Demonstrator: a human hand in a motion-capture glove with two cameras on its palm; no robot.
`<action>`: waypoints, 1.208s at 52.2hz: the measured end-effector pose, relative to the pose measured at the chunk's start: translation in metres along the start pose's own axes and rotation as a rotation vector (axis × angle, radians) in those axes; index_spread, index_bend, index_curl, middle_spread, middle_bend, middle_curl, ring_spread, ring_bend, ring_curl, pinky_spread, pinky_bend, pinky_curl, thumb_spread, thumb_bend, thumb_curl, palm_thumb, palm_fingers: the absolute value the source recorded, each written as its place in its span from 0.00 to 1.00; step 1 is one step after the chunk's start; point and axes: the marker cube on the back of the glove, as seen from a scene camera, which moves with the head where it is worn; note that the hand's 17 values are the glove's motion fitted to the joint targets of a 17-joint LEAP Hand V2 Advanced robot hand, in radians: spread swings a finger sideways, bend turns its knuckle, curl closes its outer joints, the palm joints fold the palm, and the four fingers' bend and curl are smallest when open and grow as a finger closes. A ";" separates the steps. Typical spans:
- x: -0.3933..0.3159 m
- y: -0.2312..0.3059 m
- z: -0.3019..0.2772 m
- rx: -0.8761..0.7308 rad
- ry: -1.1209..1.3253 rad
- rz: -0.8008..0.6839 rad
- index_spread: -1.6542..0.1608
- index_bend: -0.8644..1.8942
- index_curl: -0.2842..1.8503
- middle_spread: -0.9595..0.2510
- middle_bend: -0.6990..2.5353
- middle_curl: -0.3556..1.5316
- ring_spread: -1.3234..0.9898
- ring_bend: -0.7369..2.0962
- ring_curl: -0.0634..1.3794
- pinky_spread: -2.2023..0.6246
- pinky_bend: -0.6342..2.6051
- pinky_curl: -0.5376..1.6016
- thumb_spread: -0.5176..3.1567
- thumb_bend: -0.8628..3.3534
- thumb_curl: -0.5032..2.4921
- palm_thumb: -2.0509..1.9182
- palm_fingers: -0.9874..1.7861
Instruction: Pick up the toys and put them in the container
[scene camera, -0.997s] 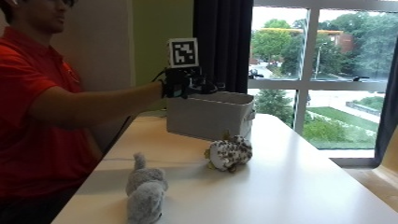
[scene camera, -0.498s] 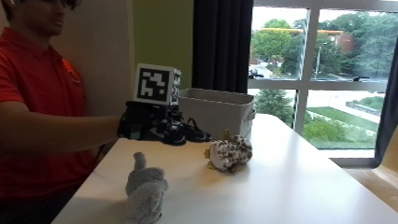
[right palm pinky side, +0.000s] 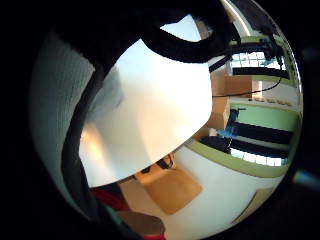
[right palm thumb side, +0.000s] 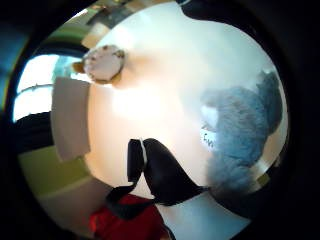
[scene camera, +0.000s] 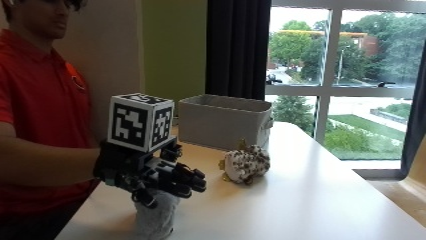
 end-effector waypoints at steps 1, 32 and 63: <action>0.002 0.001 0.001 -0.002 -0.005 0.005 0.69 0.38 0.30 0.73 0.26 0.38 0.57 0.30 0.16 0.81 0.40 0.38 0.42 0.19 0.25 0.50 0.30; 0.021 -0.007 0.051 -0.075 0.012 -0.016 0.66 0.47 0.32 0.74 0.26 0.29 0.59 0.40 0.16 0.79 0.52 0.43 0.45 0.21 0.26 0.53 0.45; -0.018 -0.012 0.047 0.231 -0.055 -0.065 0.71 0.57 0.46 0.49 0.45 0.45 0.38 0.62 0.35 0.63 0.46 0.43 0.34 0.24 0.39 0.66 0.81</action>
